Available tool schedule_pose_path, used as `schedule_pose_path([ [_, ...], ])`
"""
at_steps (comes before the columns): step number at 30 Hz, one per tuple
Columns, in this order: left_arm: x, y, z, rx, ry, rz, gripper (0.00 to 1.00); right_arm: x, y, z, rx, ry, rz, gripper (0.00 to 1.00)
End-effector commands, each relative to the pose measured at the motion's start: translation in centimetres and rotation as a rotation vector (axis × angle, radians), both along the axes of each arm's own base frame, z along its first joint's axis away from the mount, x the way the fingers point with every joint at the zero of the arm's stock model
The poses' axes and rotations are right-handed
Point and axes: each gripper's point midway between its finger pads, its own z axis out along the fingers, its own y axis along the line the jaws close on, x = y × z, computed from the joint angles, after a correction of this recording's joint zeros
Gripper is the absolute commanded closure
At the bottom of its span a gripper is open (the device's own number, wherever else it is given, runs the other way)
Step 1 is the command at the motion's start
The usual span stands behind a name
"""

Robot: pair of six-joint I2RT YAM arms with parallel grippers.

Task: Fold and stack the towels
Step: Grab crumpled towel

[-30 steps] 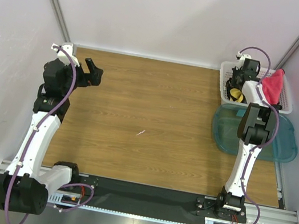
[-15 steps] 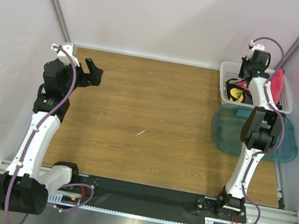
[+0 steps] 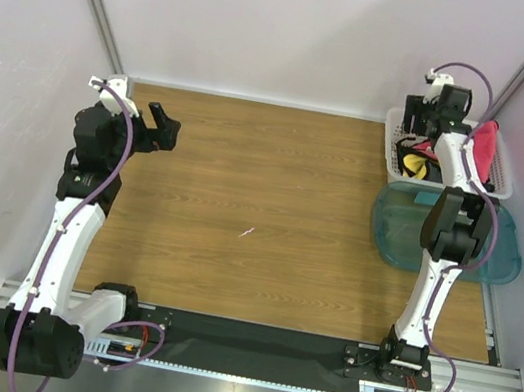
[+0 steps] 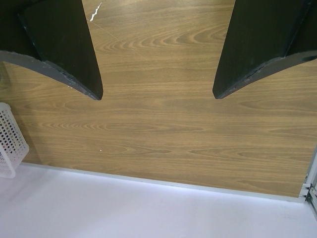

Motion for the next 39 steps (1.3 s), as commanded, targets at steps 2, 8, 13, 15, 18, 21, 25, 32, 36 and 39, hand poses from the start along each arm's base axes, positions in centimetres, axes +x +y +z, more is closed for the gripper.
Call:
schedule_pose_path([
  [2,-0.1,-0.1,2.1,0.020,-0.066,-0.016,0.00,-0.4,1.2,-2.1,0.045,0.065,0.051,0.28],
  [8,-0.1,-0.2,2.1,0.019,-0.065,-0.020,0.00,-1.1,1.0,-3.8,-0.086,0.069,0.120,0.24],
  [13,0.1,-0.2,1.9,0.018,-0.059,-0.022,0.00,-1.4,0.6,-4.0,-0.141,0.088,0.155,0.24],
  [15,0.0,-0.2,1.9,0.016,-0.059,-0.023,0.00,-1.6,0.5,-4.8,-0.150,0.108,0.157,0.24],
  [18,0.0,-0.2,1.9,0.020,-0.061,-0.024,0.00,-1.6,0.5,-5.8,-0.159,0.128,0.168,0.25],
  [21,0.1,-0.2,1.8,0.018,-0.057,-0.022,0.00,-1.5,0.8,-6.8,-0.189,0.141,0.189,0.27],
  [25,0.2,-0.3,1.7,0.017,-0.053,-0.027,0.00,-1.2,1.2,-7.6,-0.208,0.150,0.212,0.28],
  [32,0.3,-0.3,1.4,0.017,-0.041,-0.031,0.00,-0.6,1.1,-8.9,-0.206,0.156,0.213,0.29],
  [36,0.3,-0.2,1.5,0.020,-0.044,-0.024,0.00,0.4,0.2,-8.9,-0.233,0.134,0.172,0.34],
  [39,0.3,-0.1,1.3,0.023,-0.040,-0.020,0.00,1.2,-0.6,-8.3,-0.230,0.100,0.131,0.51],
])
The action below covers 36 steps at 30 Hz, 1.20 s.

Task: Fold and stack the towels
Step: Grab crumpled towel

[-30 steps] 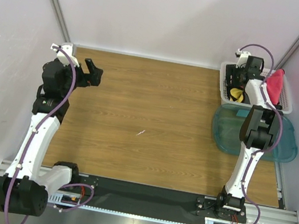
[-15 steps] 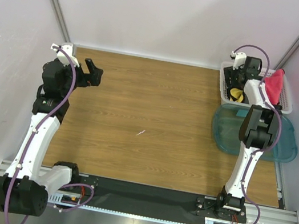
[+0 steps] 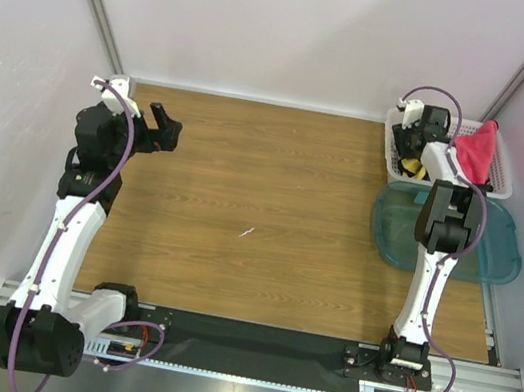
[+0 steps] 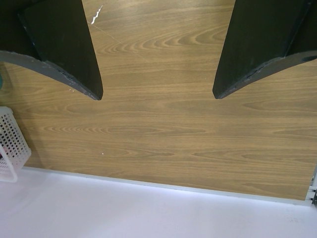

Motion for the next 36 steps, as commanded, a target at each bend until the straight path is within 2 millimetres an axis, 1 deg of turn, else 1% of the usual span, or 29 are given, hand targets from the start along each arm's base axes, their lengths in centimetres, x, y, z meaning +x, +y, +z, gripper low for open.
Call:
schedule_pose_path([
  [1,0.2,0.1,1.7,0.024,-0.051,-0.006,0.00,2.8,-0.8,3.4,-0.010,-0.130,-0.040,0.57],
  [2,0.2,0.2,1.7,0.024,-0.053,-0.003,0.00,3.0,-1.0,3.6,0.003,-0.140,-0.055,0.66],
  [4,0.3,0.2,1.7,0.024,-0.051,-0.005,0.00,3.4,-1.4,3.8,0.016,-0.164,-0.072,0.77],
  [6,0.3,0.3,1.7,0.027,-0.053,0.001,0.00,3.7,-1.6,4.2,0.032,-0.180,-0.089,0.83],
  [7,0.3,0.3,1.7,0.028,-0.052,-0.001,0.00,3.8,-1.7,4.6,0.036,-0.191,-0.099,0.89],
  [9,0.3,0.3,1.7,0.027,-0.052,-0.002,0.00,4.0,-2.1,5.6,0.050,-0.218,-0.121,0.99],
  [13,0.3,0.3,1.7,0.032,-0.051,-0.003,0.00,4.3,-3.1,8.2,0.081,-0.276,-0.171,1.00],
  [15,0.3,0.2,1.8,0.033,-0.053,-0.006,0.00,4.3,-3.7,10.4,0.099,-0.318,-0.198,1.00],
  [16,0.3,0.2,1.9,0.032,-0.056,-0.009,0.00,4.3,-3.8,11.0,0.103,-0.329,-0.206,1.00],
  [17,0.2,0.1,1.9,0.031,-0.056,-0.015,0.00,4.1,-4.0,12.5,0.103,-0.354,-0.215,1.00],
  [20,0.1,0.0,2.0,0.031,-0.059,-0.021,0.00,4.0,-4.4,15.2,0.107,-0.409,-0.245,1.00],
  [21,0.1,-0.1,2.0,0.032,-0.061,-0.025,0.00,3.7,-4.5,16.8,0.108,-0.439,-0.255,1.00],
  [24,0.0,-0.3,2.1,0.032,-0.062,-0.037,0.00,3.4,-4.4,19.4,0.136,-0.487,-0.273,1.00],
  [25,0.0,-0.3,2.3,0.033,-0.068,-0.039,0.00,3.0,-4.3,21.0,0.153,-0.513,-0.278,1.00],
  [27,-0.2,-0.5,2.3,0.030,-0.068,-0.046,0.00,2.6,-4.2,22.6,0.165,-0.542,-0.281,1.00],
  [28,-0.2,-0.4,2.5,0.032,-0.074,-0.045,0.00,2.2,-4.1,23.9,0.181,-0.563,-0.287,1.00],
  [30,-0.3,-0.5,2.5,0.033,-0.076,-0.046,0.00,1.7,-4.0,25.3,0.188,-0.586,-0.287,1.00],
  [31,-0.4,-0.5,2.8,0.035,-0.083,-0.049,0.00,1.3,-3.9,26.6,0.194,-0.609,-0.285,1.00],
  [33,-0.5,-0.5,2.8,0.036,-0.083,-0.051,0.00,0.9,-3.8,27.6,0.206,-0.624,-0.286,1.00],
  [34,-0.6,-0.7,2.9,0.037,-0.088,-0.060,0.00,0.4,-3.8,28.6,0.208,-0.637,-0.285,1.00],
  [36,-0.7,-0.8,3.0,0.037,-0.092,-0.068,0.00,-0.1,-3.6,29.4,0.213,-0.645,-0.281,1.00],
])
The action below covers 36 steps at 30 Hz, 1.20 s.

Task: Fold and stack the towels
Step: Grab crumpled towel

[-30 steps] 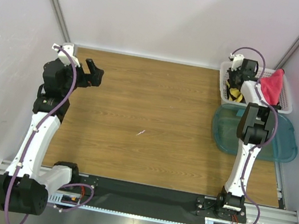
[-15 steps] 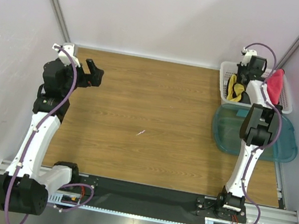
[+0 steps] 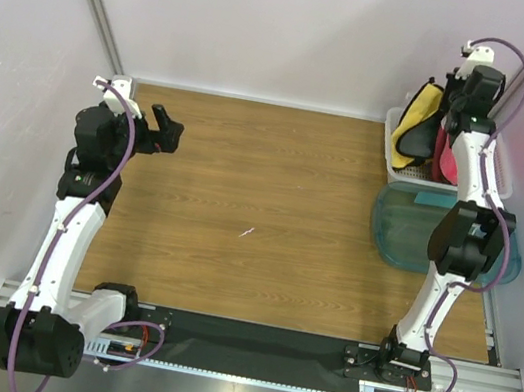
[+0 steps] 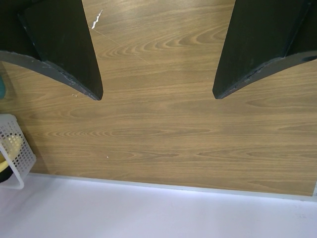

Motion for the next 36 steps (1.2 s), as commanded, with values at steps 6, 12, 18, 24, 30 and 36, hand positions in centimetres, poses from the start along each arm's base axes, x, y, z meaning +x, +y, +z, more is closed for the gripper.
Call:
schedule_pose_path([
  [6,-0.7,-1.0,3.1,0.023,-0.098,-0.073,0.00,-2.8,0.6,9.4,0.013,-0.168,-0.011,1.00],
  [12,-0.9,-1.5,3.1,0.018,-0.103,-0.100,0.00,-4.2,1.3,7.7,0.022,-0.087,-0.010,1.00],
  [18,-0.8,-1.6,2.9,0.016,-0.097,-0.108,0.00,-6.5,5.4,0.2,0.111,0.106,0.138,1.00],
  [24,-0.7,-1.7,2.8,0.014,-0.095,-0.112,0.00,-10.4,13.7,-4.5,0.223,0.179,0.388,1.00],
  [30,-0.7,-1.8,2.7,0.012,-0.092,-0.120,0.00,-10.3,15.8,-7.2,0.132,0.244,0.362,1.00],
  [36,-0.7,-1.7,2.6,0.015,-0.092,-0.117,0.00,-9.8,14.7,-5.9,0.151,0.245,0.292,0.61],
])
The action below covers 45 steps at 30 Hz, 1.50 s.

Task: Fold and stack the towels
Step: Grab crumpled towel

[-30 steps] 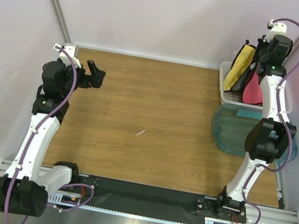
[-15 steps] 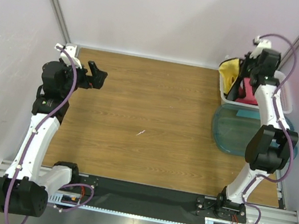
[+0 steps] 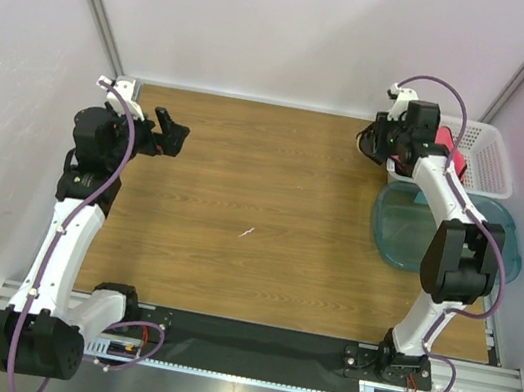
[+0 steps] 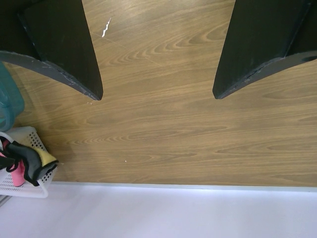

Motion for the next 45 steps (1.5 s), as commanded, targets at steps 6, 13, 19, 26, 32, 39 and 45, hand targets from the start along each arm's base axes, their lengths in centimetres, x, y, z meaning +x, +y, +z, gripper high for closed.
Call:
schedule_pose_path([
  [6,0.0,-0.1,1.8,0.022,-0.067,-0.021,0.00,1.5,-2.3,7.4,0.054,-0.146,-0.130,0.40],
  [13,0.1,-0.2,1.6,0.019,-0.059,-0.026,0.00,1.2,-0.2,7.1,0.054,-0.145,-0.076,0.33],
  [19,0.1,-0.3,1.7,0.018,-0.060,-0.028,0.00,1.3,2.1,7.0,-0.053,-0.184,-0.031,0.25],
  [26,0.0,-0.2,1.8,0.021,-0.062,-0.026,0.00,1.9,2.9,4.9,-0.221,-0.163,-0.065,0.23],
  [32,0.0,-0.2,1.6,0.022,-0.060,-0.027,0.00,2.6,1.0,3.1,-0.359,-0.141,-0.164,0.26],
  [39,0.0,-0.2,1.7,0.026,-0.062,-0.025,0.00,3.5,0.6,2.9,-0.397,-0.140,-0.202,0.66],
  [45,0.0,-0.2,1.7,0.027,-0.061,-0.025,0.00,3.6,0.0,5.4,-0.382,-0.196,-0.253,0.88],
])
